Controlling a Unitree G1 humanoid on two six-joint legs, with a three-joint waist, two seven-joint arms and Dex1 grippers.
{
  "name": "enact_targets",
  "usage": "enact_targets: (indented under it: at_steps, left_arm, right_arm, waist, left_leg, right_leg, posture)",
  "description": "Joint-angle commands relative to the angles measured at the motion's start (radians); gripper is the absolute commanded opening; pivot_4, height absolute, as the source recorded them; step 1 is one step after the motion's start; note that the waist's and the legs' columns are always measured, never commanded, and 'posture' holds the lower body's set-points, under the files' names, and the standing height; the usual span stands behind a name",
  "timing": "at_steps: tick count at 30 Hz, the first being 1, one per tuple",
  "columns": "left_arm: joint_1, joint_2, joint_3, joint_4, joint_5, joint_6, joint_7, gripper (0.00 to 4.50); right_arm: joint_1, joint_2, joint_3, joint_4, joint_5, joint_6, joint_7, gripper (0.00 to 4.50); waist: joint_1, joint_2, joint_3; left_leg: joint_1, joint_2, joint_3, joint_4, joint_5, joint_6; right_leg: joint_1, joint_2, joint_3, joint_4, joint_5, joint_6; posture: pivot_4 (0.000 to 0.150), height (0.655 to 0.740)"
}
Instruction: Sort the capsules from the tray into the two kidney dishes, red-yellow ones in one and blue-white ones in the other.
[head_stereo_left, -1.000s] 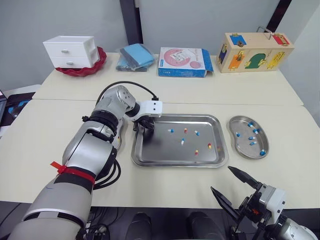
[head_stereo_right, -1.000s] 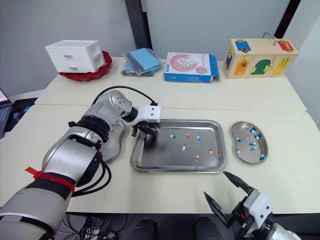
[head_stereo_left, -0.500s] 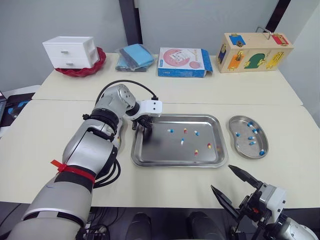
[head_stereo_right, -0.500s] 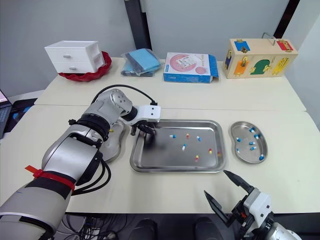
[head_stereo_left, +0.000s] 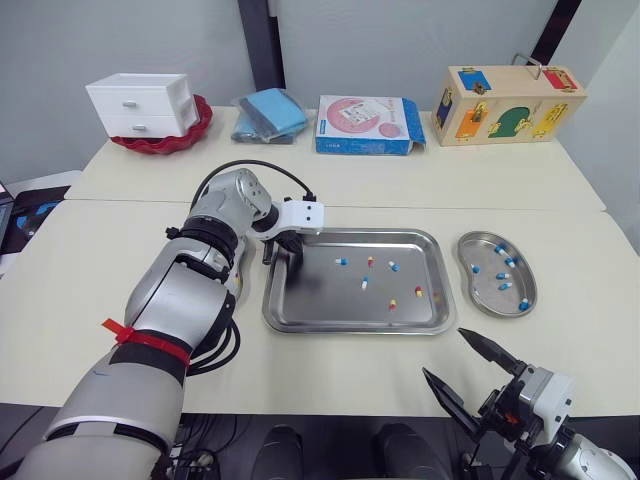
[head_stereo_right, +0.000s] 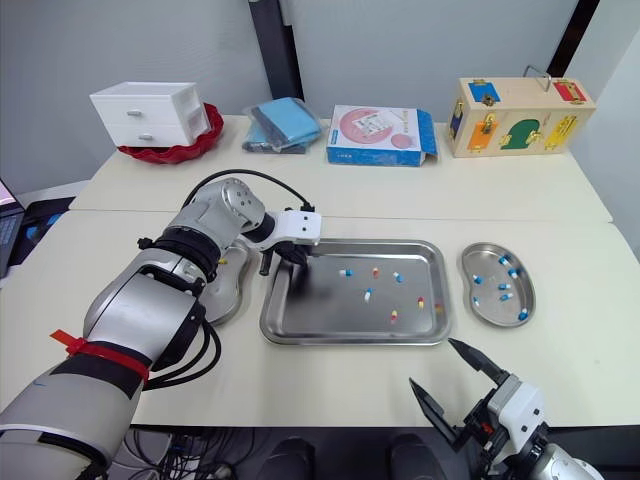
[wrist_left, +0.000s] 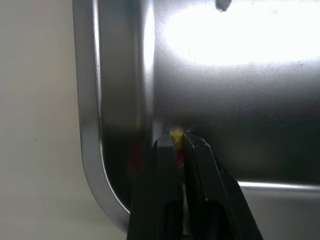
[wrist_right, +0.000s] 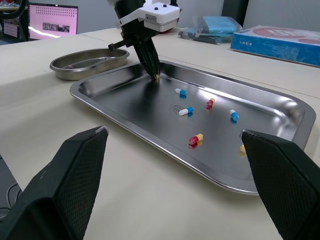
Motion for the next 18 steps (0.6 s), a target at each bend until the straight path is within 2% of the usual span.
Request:
enact_targets:
  at_steps: [1, 9, 18]
  left_arm:
    - [0.009, 0.0, -0.012, 0.02, 0.021, 0.01, 0.003, 0.02]
    - [0.007, -0.002, -0.006, 0.016, 0.014, 0.012, 0.005, 0.02]
    - [-0.012, 0.045, 0.036, -0.057, -0.035, 0.001, -0.065, 0.02]
  right_arm:
    - [-0.001, -0.009, -0.001, -0.045, 0.005, -0.004, -0.003, 4.5]
    - [-0.001, -0.011, 0.003, -0.045, 0.003, -0.007, 0.001, 4.5]
    - [-0.01, -0.029, 0.005, -0.039, 0.01, -0.01, 0.016, 4.5]
  waist:
    - [0.0, 0.0, 0.0]
    - [0.0, 0.0, 0.0]
    - [0.0, -0.001, 0.001]
  left_leg:
    - [0.0, 0.0, 0.0, 0.0, 0.0, 0.0]
    - [0.0, 0.0, 0.0, 0.0, 0.0, 0.0]
    - [-0.001, 0.0, 0.0, 0.0, 0.0, 0.0]
  right_leg:
    - [0.0, 0.0, 0.0, 0.0, 0.0, 0.0]
    - [0.0, 0.0, 0.0, 0.0, 0.0, 0.0]
    - [-0.001, 0.0, 0.0, 0.0, 0.0, 0.0]
  posture:
    - [0.15, 0.74]
    - [0.15, 0.74]
    - [0.15, 0.74]
